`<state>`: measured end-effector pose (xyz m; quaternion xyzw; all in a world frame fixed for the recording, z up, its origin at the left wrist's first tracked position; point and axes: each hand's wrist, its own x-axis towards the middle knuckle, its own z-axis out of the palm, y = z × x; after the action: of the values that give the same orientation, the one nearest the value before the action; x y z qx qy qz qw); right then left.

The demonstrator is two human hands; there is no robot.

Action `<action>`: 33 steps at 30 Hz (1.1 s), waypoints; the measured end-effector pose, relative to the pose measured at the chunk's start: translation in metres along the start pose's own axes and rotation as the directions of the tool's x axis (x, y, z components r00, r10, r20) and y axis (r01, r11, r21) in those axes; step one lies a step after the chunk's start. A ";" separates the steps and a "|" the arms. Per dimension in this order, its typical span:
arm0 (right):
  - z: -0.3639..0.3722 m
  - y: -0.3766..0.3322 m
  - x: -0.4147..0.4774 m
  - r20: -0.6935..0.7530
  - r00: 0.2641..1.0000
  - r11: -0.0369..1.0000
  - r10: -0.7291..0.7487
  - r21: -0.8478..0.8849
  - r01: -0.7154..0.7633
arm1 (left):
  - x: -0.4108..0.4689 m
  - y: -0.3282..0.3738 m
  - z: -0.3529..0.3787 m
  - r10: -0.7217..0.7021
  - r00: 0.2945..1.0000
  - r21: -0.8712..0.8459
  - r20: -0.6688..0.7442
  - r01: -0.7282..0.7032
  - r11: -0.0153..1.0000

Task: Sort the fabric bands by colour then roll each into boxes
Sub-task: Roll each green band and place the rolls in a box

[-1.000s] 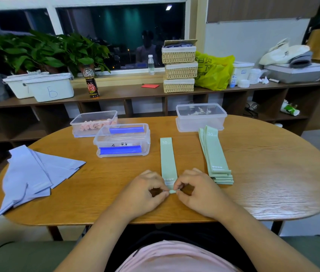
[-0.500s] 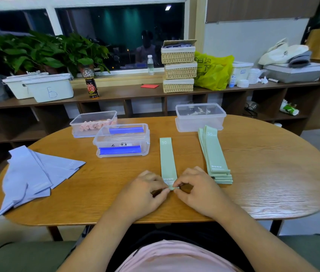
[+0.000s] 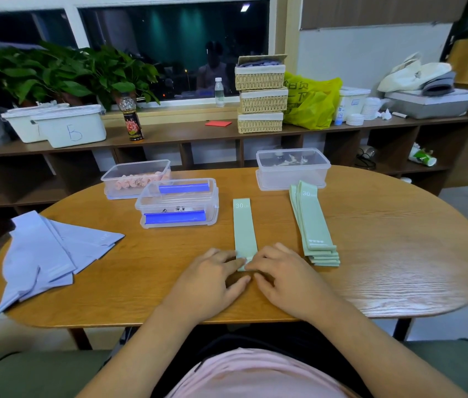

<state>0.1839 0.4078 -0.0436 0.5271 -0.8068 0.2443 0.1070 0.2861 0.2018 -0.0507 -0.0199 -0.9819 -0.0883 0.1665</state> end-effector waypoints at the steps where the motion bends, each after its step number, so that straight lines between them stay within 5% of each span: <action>1: 0.000 0.001 0.000 -0.003 1.000 1.000 0.020 0.000 -0.020 | 0.001 0.000 0.000 -0.004 1.000 0.007 0.009 0.004 1.000; 5: 0.003 0.003 0.003 -0.002 0.999 0.999 0.043 -0.023 -0.043 | 0.003 0.002 -0.004 -0.040 0.998 0.004 0.043 0.039 0.999; 11: 0.002 0.005 0.007 0.006 0.998 0.997 0.062 -0.040 -0.062 | 0.000 -0.001 -0.008 -0.143 0.986 -0.223 -0.088 0.121 0.967; 17: 0.000 0.011 0.021 0.083 0.994 0.997 0.068 -0.040 -0.065 | 0.001 0.003 -0.010 0.003 0.999 -0.126 -0.044 -0.009 0.992; 33: 0.002 0.019 0.032 0.024 0.991 0.988 0.129 0.084 -0.131 | 0.022 -0.003 -0.005 -0.107 0.994 -0.118 -0.009 0.105 0.987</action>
<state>0.1534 0.3877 -0.0370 0.4797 -0.8293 0.2802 0.0605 0.2665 0.1986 -0.0388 0.0234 -0.9733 -0.1548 0.1676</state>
